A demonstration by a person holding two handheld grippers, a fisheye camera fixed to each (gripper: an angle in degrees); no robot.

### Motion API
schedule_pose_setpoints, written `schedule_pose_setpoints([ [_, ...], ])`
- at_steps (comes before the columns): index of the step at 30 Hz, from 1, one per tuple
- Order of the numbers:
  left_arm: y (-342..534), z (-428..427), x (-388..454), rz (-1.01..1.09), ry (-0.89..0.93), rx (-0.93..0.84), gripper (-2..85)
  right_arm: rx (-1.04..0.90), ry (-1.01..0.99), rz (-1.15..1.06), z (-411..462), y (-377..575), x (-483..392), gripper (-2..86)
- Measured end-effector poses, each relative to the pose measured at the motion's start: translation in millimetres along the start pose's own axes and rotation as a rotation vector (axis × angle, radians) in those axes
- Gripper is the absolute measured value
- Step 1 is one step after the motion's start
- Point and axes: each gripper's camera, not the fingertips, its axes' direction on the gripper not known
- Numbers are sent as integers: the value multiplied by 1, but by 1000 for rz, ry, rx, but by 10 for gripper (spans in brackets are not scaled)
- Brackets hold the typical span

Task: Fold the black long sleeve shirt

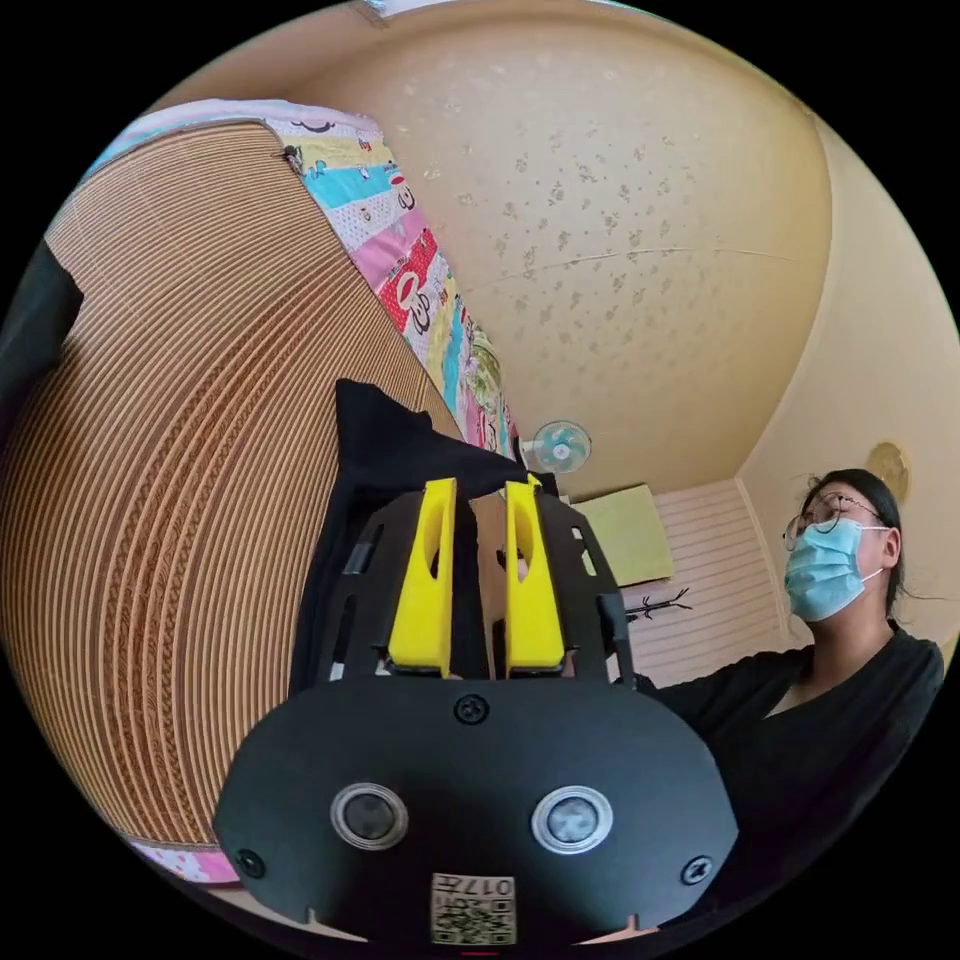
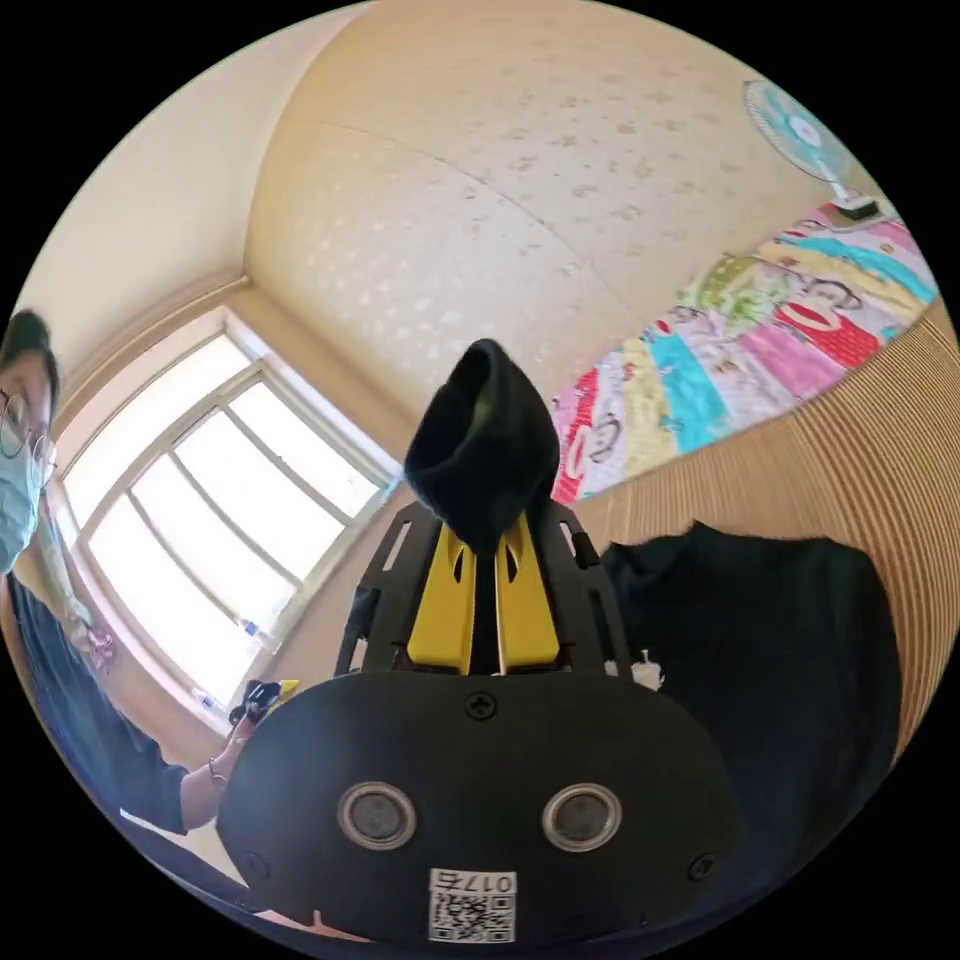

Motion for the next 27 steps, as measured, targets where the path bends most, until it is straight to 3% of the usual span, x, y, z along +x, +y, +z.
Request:
schedule_pose_setpoints([
  [4, -34, 82, -6, 67, -364, -39, 109, -152, 134, 280, -27, 33, 135, 16],
  [7, -63, 129, 1, 141, -518, -79, 123, -85, -14, 325, -46, 27, 147, 55],
  [10, -87, 158, 4, 139, -631, -120, 104, -65, 54, 359, -53, 6, 141, 72],
  [11, -95, 162, 2, 111, -667, -132, 59, -54, 59, 382, -54, 3, 142, 72],
  [12, -99, 162, -1, 111, -649, -147, 37, -31, 54, 434, -54, -2, 145, 63],
  [14, -123, 139, -27, 38, -365, -161, 21, 4, 60, 498, -54, -6, 144, 44],
  [16, -137, 113, -54, -22, -138, -136, 15, 41, 2, 406, -55, -20, 122, 33],
  [17, -142, 99, -67, -28, -108, -133, 13, 36, -31, 357, -54, -25, 115, 34],
  [20, -150, 93, -82, -6, -253, -249, 25, -32, -33, 261, -42, -35, 101, 44],
  [22, -153, 92, -85, -22, -288, -261, 41, -156, 115, 448, -25, -29, 130, 56],
  [24, -154, 86, -83, -31, -272, -226, 64, -105, 57, 481, -27, -26, 138, 57],
  [27, -148, 64, -69, -46, -319, -81, 82, -67, 124, 486, -33, -29, 124, 60],
])
